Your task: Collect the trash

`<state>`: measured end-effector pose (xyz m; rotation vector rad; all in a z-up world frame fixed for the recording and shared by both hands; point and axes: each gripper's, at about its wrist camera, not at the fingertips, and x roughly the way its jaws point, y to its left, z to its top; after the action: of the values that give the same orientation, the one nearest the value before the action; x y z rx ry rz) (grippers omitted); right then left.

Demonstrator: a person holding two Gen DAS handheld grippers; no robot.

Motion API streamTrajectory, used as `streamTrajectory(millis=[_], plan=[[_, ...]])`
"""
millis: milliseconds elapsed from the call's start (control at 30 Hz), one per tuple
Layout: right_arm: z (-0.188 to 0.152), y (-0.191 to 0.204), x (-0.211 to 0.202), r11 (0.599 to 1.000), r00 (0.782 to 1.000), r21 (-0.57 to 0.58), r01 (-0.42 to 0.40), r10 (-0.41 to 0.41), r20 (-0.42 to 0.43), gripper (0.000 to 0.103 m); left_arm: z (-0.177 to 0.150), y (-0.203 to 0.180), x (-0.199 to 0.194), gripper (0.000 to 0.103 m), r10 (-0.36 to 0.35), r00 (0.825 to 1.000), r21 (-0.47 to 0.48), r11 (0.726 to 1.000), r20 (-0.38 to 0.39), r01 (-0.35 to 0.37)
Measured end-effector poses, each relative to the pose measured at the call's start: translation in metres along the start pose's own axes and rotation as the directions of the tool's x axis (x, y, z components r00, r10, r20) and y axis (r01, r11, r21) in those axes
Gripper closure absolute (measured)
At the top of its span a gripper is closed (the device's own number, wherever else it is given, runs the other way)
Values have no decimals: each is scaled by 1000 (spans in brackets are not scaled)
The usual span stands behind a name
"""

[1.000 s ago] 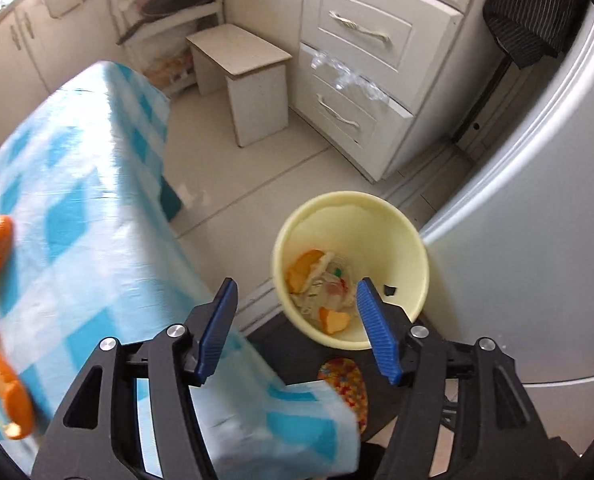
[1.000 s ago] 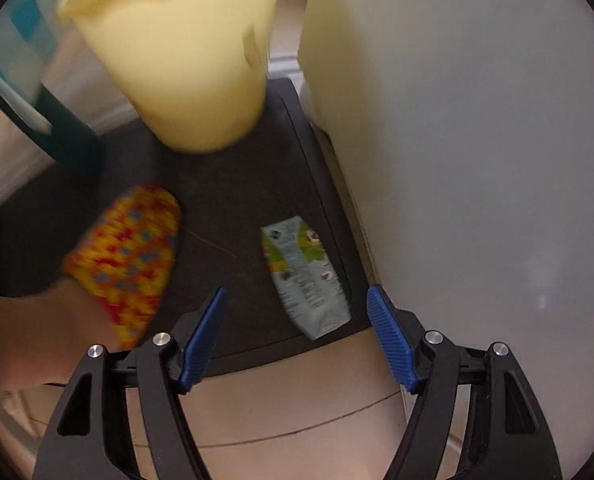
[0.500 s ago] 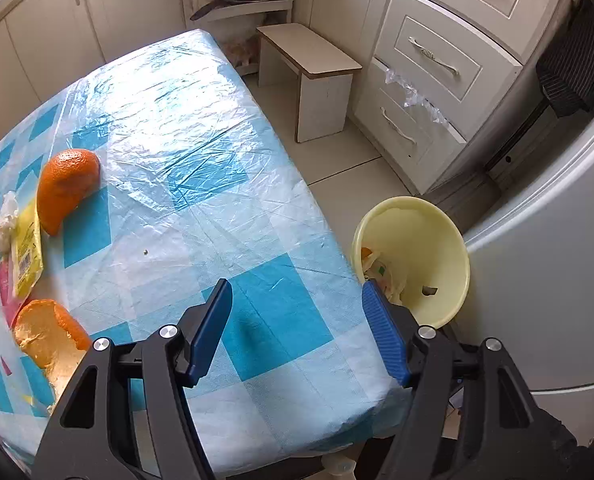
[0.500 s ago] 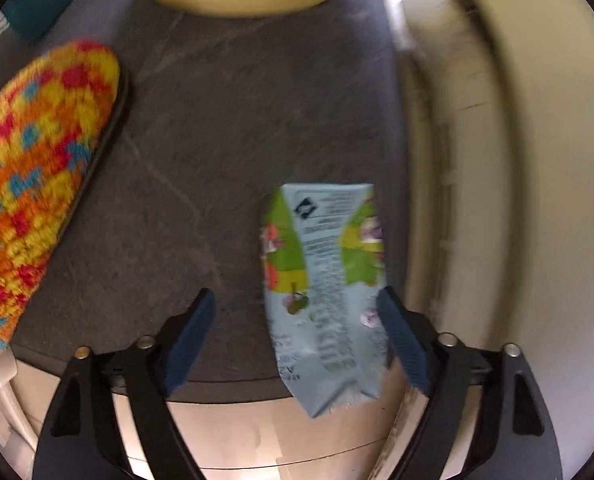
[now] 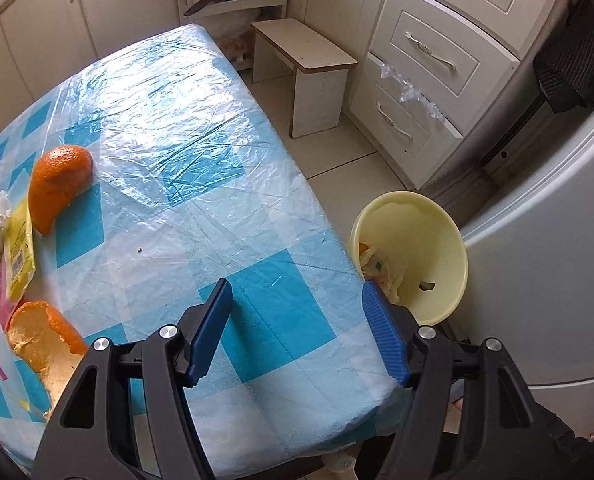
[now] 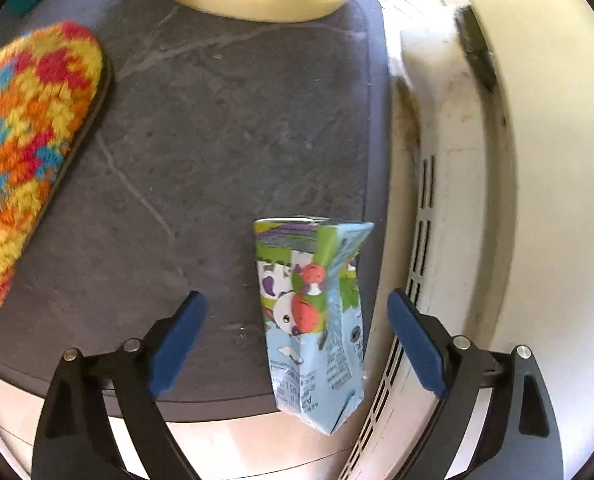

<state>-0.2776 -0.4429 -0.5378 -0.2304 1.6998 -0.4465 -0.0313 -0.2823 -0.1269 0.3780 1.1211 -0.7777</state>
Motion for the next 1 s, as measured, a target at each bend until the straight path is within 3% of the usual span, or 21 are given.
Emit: streamTrajectory(millis=[67,200,267,300,333,400,433,467,533,600,633,767,867,900,933,967,1000], plan=[[6,0,9,999,999,-30,-16,15,-28,14,0,-1,-2,39,-3,1000,3,1000,4,3],[11,-1,10,998,1000,-68,-14,15,7,14,0,-1,-3,39,-12,1000,2,1000,3,12],[9,-14,15,993,992,12,-119,119,-29,19,1,-1,-4,39,-16,1000,1,1000,4,16],[2,-23,19,974,978,116,-197,204,-54,26,1,-1,-5,39,-16,1000,1,1000,6,16],[-3,-37,27,926,944,235,-295,320,-76,29,1,-1,-6,39,-18,1000,0,1000,8,18],[-15,-54,40,791,856,418,-446,513,-58,58,1,-1,-7,39,-23,1000,-2,1000,10,23],[-20,-56,40,735,817,453,-505,577,-25,60,2,-1,-7,39,-24,1000,-2,1000,9,25],[-22,-54,36,716,800,447,-536,600,-2,67,1,0,-7,39,-25,1000,-2,1000,9,25],[-21,-46,17,771,843,387,-506,537,33,65,1,0,-6,39,-25,1000,-1,1000,4,25],[-24,-44,8,819,895,382,-428,441,58,32,0,0,-4,39,-27,1000,-3,1000,-3,27],[-25,-44,11,828,911,401,-392,409,46,28,-1,-1,-4,39,-27,1000,-3,1000,-4,27],[-26,-47,36,786,907,511,-350,421,-27,28,-1,-2,-6,39,-28,1000,1,1000,3,28],[-33,-55,48,720,887,585,-373,461,-2,28,-1,-1,-5,39,-30,1000,-3,1000,0,30],[-41,-66,54,693,874,602,-397,486,17,36,-2,-1,-5,39,-31,1000,-4,999,-1,31],[-41,-67,52,690,874,604,-399,485,23,43,-2,0,-6,39,-33,999,-6,999,-1,33],[-40,-67,48,692,873,598,-404,487,26,67,-1,1,-7,39,-34,999,-7,999,2,34],[-40,-68,45,690,868,595,-412,496,26,69,-1,2,-10,39,-36,999,-9,999,7,36]])
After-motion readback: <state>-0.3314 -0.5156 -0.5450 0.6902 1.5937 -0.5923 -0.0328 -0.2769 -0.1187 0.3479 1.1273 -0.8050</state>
